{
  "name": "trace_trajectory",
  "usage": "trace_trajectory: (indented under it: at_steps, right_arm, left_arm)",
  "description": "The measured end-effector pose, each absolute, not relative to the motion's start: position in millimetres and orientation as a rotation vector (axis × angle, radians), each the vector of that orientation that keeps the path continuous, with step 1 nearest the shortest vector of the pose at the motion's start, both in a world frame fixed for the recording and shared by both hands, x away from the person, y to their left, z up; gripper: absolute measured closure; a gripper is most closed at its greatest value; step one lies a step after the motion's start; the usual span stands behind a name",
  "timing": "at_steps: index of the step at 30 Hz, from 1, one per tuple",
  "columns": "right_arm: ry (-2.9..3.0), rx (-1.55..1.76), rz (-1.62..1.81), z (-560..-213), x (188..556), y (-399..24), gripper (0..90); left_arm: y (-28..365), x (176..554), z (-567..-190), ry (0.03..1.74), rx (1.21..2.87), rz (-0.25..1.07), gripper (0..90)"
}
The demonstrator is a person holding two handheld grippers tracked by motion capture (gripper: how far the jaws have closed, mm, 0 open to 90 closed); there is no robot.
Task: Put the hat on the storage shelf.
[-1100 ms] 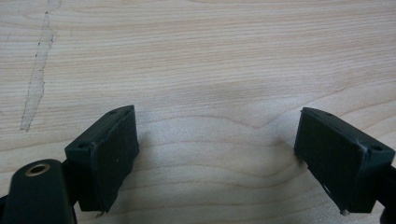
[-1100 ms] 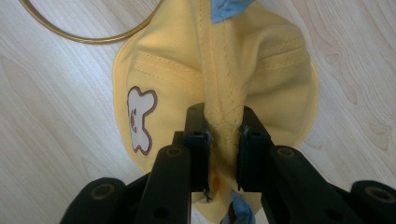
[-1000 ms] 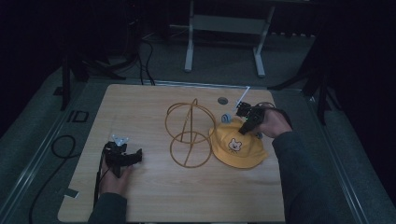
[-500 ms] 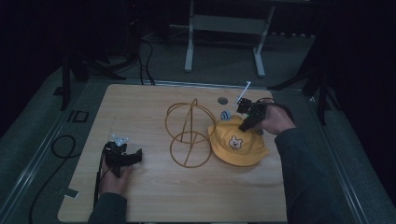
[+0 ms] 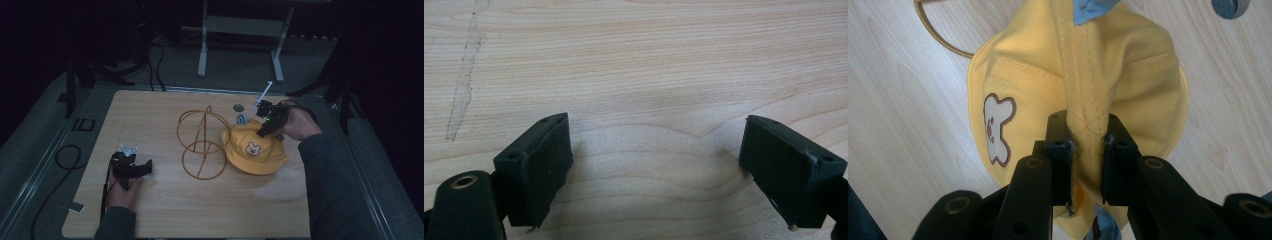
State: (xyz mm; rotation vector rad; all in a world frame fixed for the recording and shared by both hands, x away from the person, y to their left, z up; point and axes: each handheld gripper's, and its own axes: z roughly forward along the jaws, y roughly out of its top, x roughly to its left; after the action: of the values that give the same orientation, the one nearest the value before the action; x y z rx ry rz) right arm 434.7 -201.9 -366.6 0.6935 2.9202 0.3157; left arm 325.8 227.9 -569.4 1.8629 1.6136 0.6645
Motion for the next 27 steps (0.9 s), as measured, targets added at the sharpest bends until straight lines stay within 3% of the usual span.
trace_trajectory:
  at_steps: [27]
  right_arm:
    - [2.88,0.671,0.383,-331.8,427.7,-215.0,77.5]
  left_arm:
    - [227.9,325.8,-569.3,1.614,1.863,0.664,13.5]
